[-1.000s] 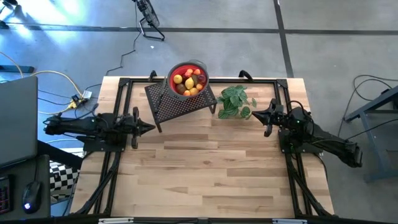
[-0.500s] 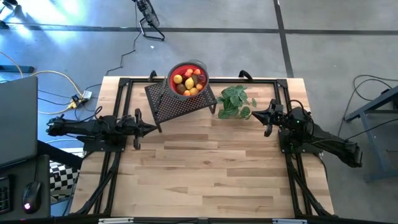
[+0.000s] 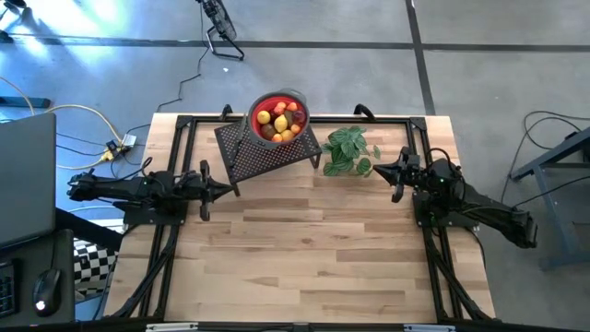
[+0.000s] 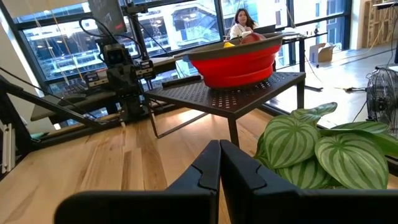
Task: Pick & Place Fruit
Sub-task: Return to Home Position
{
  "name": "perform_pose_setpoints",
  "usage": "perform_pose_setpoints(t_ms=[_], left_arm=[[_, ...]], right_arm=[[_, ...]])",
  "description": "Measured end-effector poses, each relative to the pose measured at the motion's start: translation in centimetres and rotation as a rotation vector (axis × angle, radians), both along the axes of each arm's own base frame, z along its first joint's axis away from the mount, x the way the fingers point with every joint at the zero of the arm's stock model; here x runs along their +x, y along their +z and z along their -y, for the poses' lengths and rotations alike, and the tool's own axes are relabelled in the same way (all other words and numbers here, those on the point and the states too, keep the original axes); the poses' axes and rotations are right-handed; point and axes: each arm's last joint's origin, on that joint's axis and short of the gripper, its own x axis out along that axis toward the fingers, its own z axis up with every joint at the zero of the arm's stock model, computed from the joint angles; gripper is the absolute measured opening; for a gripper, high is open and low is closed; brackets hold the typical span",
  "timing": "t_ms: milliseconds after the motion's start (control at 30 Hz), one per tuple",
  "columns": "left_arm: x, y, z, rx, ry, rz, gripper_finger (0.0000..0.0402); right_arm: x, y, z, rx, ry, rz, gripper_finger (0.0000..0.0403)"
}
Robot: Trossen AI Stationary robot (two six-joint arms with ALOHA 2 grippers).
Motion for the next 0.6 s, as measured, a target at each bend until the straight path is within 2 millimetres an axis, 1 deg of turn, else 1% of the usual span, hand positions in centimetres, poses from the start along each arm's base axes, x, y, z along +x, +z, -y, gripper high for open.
perform_pose_setpoints(t_ms=[600], left_arm=[[0.02,0.02,0.01,-0.001,-0.005,0.009,0.0003]], right_arm=[[0.00,0.03,0.00,-0.002,0.000,0.002,0.0002]])
